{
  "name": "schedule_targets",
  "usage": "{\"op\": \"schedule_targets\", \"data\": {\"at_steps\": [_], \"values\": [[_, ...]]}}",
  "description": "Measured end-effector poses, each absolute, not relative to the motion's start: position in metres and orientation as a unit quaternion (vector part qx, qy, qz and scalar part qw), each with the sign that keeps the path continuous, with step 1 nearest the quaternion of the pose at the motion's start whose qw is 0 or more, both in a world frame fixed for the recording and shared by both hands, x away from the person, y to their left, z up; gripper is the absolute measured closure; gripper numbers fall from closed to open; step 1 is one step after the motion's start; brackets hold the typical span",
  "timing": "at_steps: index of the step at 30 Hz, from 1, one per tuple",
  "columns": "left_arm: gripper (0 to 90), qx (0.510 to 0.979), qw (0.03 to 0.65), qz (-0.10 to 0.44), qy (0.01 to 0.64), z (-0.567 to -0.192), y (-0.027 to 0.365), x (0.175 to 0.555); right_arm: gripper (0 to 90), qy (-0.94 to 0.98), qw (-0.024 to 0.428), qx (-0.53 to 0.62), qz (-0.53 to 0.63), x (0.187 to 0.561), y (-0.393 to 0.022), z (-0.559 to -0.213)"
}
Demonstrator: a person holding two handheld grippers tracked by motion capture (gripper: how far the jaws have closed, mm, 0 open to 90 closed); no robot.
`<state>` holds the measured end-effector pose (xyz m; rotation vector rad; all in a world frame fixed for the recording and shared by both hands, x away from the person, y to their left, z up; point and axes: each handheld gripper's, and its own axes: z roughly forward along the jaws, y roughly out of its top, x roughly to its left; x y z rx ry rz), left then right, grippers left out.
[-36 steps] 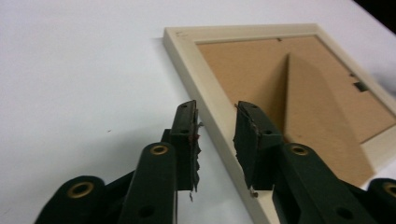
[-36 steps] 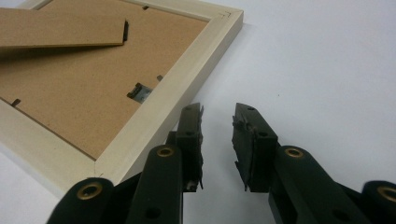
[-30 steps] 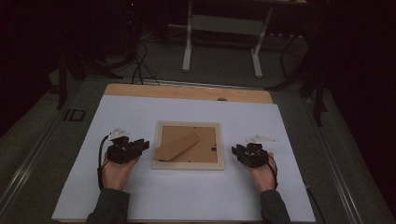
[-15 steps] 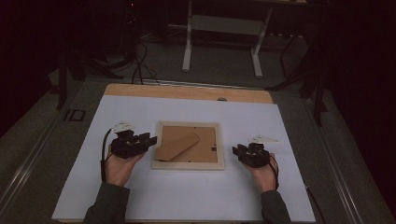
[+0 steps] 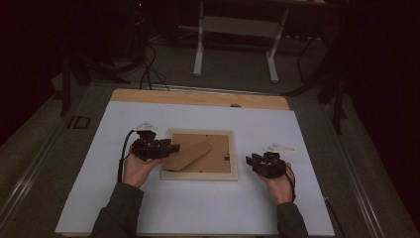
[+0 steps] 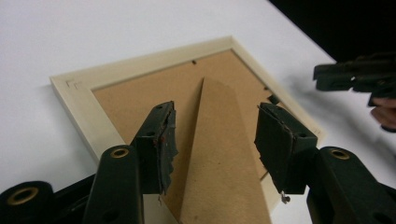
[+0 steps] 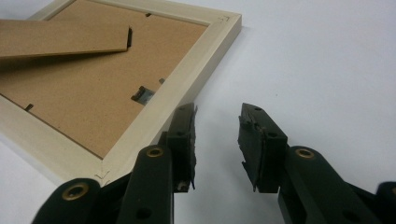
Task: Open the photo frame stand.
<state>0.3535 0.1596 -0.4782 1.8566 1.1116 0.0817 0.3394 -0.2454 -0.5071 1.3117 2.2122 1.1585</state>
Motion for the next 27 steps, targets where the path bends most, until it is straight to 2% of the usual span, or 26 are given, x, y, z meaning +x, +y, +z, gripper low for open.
{"op": "schedule_targets", "data": {"at_steps": [10, 27], "values": [[44.8, 0.755, 0.475, -0.013, 0.452, -0.492, 0.156, 0.365, 65.6, 0.777, 0.156, 0.457, 0.405, 0.339, -0.245, -0.508], [42.4, 0.779, 0.443, -0.024, 0.444, -0.503, 0.142, 0.368, 65.6, 0.783, 0.155, 0.453, 0.398, 0.340, -0.241, -0.512]]}}
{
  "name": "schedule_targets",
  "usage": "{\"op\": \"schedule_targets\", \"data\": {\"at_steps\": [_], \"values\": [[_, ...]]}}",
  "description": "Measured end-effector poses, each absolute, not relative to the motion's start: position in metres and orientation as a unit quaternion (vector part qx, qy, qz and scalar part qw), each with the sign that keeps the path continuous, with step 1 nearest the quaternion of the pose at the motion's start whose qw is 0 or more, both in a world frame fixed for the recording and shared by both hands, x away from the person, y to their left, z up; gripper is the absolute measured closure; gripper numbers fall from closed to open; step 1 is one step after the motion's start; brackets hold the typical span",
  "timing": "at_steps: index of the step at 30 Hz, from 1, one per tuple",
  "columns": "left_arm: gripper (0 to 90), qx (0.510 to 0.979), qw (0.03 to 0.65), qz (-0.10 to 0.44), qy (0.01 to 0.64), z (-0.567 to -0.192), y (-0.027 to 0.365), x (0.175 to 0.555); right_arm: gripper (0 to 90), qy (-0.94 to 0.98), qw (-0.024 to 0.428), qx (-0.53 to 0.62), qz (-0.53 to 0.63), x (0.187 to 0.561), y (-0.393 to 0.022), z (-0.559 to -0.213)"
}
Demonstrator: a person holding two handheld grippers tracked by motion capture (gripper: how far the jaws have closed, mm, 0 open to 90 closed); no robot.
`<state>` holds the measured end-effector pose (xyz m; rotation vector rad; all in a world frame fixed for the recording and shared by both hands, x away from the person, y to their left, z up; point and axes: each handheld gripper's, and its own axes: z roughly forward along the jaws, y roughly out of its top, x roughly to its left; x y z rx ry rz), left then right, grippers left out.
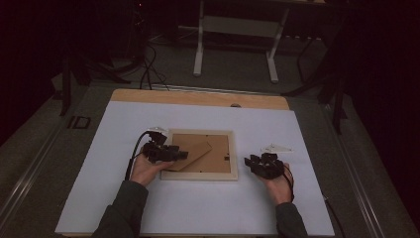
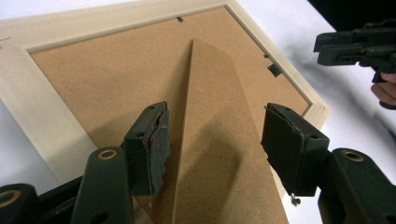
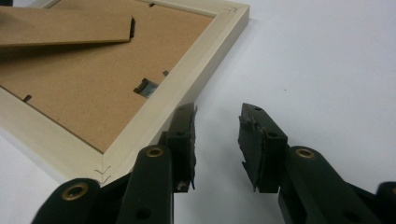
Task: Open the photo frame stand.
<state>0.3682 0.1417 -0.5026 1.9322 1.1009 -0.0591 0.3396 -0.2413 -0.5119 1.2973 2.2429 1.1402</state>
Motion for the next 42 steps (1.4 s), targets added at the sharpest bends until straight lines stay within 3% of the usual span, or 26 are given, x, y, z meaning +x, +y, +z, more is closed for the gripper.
{"op": "schedule_targets", "data": {"at_steps": [27, 42], "values": [[36.7, 0.794, 0.428, -0.045, 0.430, -0.512, 0.127, 0.369, 64.8, 0.787, 0.153, 0.446, 0.398, 0.339, -0.238, -0.513], [38.1, 0.799, 0.418, -0.049, 0.430, -0.515, 0.123, 0.370, 64.6, 0.788, 0.152, 0.446, 0.397, 0.339, -0.239, -0.513]]}}
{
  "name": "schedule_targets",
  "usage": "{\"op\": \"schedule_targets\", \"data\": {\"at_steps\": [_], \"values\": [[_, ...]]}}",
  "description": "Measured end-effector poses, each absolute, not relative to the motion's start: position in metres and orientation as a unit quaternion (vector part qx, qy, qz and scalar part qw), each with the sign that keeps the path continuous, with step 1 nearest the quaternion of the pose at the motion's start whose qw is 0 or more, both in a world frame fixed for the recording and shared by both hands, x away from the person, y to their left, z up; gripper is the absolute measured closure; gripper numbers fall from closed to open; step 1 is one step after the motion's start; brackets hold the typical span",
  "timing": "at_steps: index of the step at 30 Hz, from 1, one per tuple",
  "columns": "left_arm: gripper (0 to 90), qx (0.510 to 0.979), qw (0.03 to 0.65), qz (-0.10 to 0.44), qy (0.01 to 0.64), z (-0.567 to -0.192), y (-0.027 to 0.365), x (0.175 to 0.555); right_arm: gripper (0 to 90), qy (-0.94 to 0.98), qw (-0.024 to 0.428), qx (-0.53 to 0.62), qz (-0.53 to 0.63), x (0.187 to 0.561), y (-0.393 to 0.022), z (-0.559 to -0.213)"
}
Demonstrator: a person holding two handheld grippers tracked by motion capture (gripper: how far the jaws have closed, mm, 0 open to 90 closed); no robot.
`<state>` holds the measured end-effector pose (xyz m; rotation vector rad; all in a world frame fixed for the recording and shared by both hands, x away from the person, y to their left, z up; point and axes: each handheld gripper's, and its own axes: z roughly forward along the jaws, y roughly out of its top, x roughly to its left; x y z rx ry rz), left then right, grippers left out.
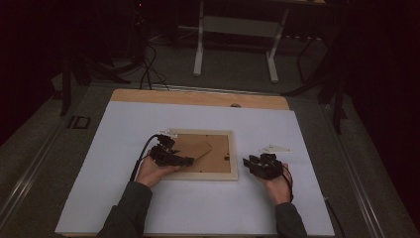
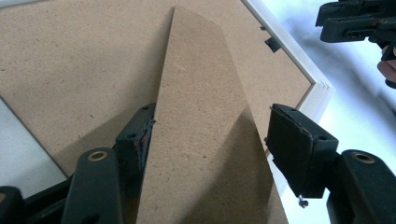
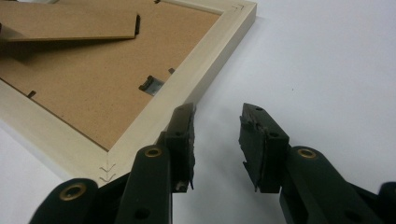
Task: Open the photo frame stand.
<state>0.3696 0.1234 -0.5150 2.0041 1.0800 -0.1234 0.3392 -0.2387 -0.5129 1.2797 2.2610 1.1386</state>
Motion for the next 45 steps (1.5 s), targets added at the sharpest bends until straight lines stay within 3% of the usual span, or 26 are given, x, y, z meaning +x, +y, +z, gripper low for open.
{"op": "schedule_targets", "data": {"at_steps": [26, 45], "values": [[43.1, 0.802, 0.407, -0.044, 0.436, -0.515, 0.123, 0.370, 64.5, 0.788, 0.150, 0.448, 0.395, 0.340, -0.239, -0.515], [43.1, 0.819, 0.397, -0.007, 0.413, -0.505, 0.116, 0.367, 63.6, 0.798, 0.152, 0.432, 0.393, 0.346, -0.228, -0.504]]}}
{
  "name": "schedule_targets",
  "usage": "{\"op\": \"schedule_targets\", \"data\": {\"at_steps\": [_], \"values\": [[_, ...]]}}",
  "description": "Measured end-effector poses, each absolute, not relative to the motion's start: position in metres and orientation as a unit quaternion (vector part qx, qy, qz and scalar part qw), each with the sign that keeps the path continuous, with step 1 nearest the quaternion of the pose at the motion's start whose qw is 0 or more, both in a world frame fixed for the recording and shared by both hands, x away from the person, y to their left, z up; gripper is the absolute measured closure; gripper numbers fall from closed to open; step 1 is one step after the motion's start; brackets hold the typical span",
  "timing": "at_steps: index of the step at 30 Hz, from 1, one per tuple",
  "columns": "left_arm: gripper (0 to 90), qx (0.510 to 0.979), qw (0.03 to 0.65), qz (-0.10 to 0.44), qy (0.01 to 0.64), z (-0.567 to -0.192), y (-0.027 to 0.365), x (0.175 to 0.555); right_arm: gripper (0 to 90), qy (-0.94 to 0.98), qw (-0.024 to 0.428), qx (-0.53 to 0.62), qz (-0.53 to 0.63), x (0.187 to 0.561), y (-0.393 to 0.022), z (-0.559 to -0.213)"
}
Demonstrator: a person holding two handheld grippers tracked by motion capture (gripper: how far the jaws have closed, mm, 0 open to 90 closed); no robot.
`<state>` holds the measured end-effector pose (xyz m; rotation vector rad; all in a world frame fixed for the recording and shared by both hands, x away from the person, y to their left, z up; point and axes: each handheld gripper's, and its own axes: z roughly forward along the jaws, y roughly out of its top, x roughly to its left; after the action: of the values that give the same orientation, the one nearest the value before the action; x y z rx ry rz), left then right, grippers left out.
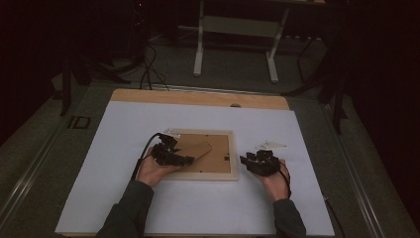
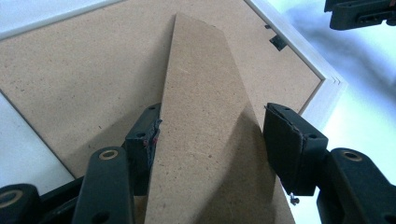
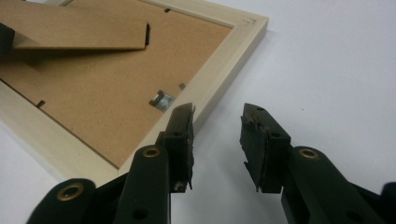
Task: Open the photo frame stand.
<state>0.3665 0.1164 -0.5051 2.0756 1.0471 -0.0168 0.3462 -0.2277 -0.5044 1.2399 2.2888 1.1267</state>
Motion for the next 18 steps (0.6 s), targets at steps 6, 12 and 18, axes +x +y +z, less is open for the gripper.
{"op": "schedule_targets", "data": {"at_steps": [6, 12, 18], "values": [[43.0, 0.822, 0.398, 0.004, 0.407, -0.504, 0.116, 0.365, 63.2, 0.803, 0.153, 0.426, 0.389, 0.353, -0.220, -0.500], [42.9, 0.826, 0.399, 0.014, 0.399, -0.502, 0.115, 0.363, 63.0, 0.808, 0.159, 0.418, 0.383, 0.359, -0.213, -0.495], [42.9, 0.828, 0.400, 0.021, 0.393, -0.501, 0.114, 0.361, 63.0, 0.810, 0.163, 0.415, 0.381, 0.363, -0.211, -0.489]]}}
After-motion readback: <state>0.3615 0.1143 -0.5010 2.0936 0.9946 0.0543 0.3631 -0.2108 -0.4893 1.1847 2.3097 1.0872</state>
